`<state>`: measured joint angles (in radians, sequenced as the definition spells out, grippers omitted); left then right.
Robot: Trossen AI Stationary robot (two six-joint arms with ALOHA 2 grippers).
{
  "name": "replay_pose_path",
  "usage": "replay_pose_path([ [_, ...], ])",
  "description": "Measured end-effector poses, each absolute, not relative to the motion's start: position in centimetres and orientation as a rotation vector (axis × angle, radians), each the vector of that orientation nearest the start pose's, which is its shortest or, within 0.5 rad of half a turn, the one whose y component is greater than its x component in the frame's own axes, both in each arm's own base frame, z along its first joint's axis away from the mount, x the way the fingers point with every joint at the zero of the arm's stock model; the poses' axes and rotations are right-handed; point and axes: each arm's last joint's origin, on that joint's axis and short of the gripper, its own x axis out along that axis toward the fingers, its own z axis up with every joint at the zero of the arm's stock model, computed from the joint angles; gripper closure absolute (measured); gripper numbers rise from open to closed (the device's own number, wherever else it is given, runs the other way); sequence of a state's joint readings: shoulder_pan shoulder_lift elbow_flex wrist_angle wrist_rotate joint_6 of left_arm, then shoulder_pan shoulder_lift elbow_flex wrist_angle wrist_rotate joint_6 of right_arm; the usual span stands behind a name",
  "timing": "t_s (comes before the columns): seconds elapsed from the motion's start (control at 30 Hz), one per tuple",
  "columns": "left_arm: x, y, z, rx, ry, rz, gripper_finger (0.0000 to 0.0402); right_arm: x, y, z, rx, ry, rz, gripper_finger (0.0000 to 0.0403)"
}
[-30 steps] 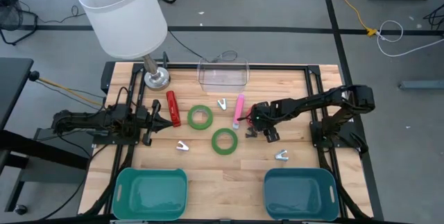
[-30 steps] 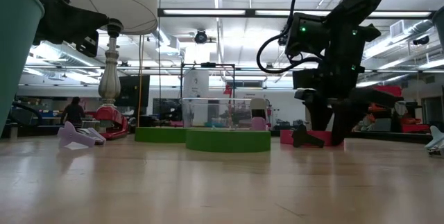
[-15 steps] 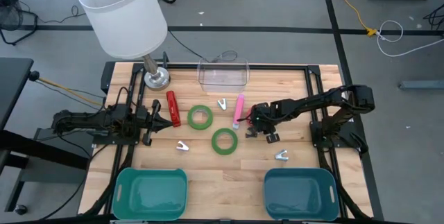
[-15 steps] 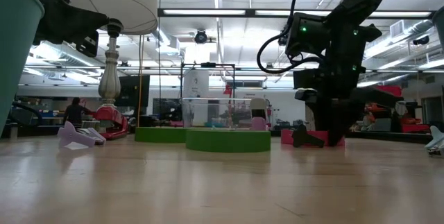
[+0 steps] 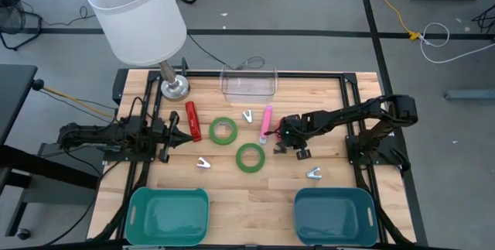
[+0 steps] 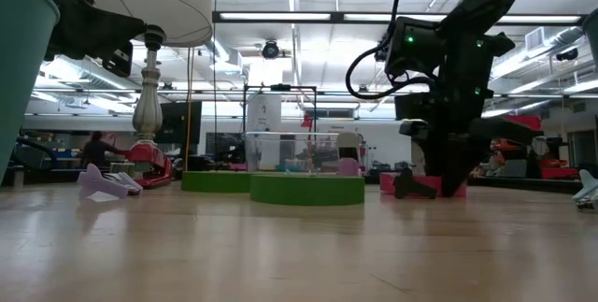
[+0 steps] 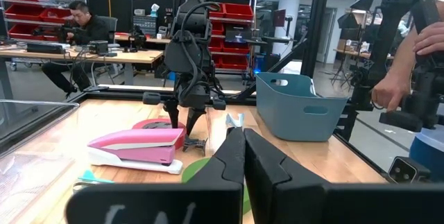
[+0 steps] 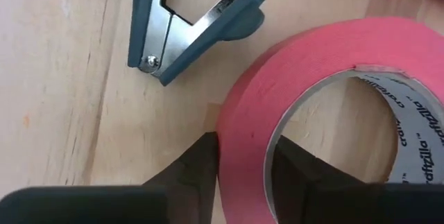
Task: Pick and place Stapler, Stapler remover, tape
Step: Put the pink tape into the blue bin
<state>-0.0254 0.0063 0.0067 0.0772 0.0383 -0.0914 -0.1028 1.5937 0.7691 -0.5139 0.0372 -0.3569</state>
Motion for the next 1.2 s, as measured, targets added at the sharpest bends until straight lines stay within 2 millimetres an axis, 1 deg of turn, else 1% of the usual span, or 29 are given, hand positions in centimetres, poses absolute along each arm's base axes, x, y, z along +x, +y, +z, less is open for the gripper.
replay_pose_path([
  [0.1, 9.7, -0.4, 17.3, -0.091, -0.075, -0.067, 0.0399, 25.2, -2.7, 14.0, -0.252, 1.351, 0.114, 0.0298],
  [0.27, 9.7, -0.4, 17.3, -0.091, -0.075, -0.067, 0.0399, 24.3, -2.6, 16.0, -0.255, 1.319, 0.108, 0.0298],
  [0.5, 9.7, -0.4, 17.3, -0.091, -0.075, -0.067, 0.0399, 22.3, -2.3, 19.2, -0.266, 1.247, 0.098, 0.0298],
  [0.63, 9.7, -0.4, 17.3, -0.091, -0.075, -0.067, 0.0399, 21.3, -1.9, 20.4, -0.275, 1.223, 0.111, 0.0298],
  [0.8, 9.7, -0.4, 17.3, -0.091, -0.075, -0.067, 0.0399, 20.7, -1.3, 21.0, -0.290, 1.214, 0.130, 0.0297],
  [0.97, 9.7, -0.4, 17.3, -0.091, -0.075, -0.067, 0.0399, 20.7, -0.9, 21.0, -0.303, 1.217, 0.150, 0.0300],
  [1.2, 9.7, -0.4, 17.3, -0.091, -0.075, -0.067, 0.0399, 20.8, 0.3, 21.2, -0.381, 1.184, 0.223, 0.0301],
])
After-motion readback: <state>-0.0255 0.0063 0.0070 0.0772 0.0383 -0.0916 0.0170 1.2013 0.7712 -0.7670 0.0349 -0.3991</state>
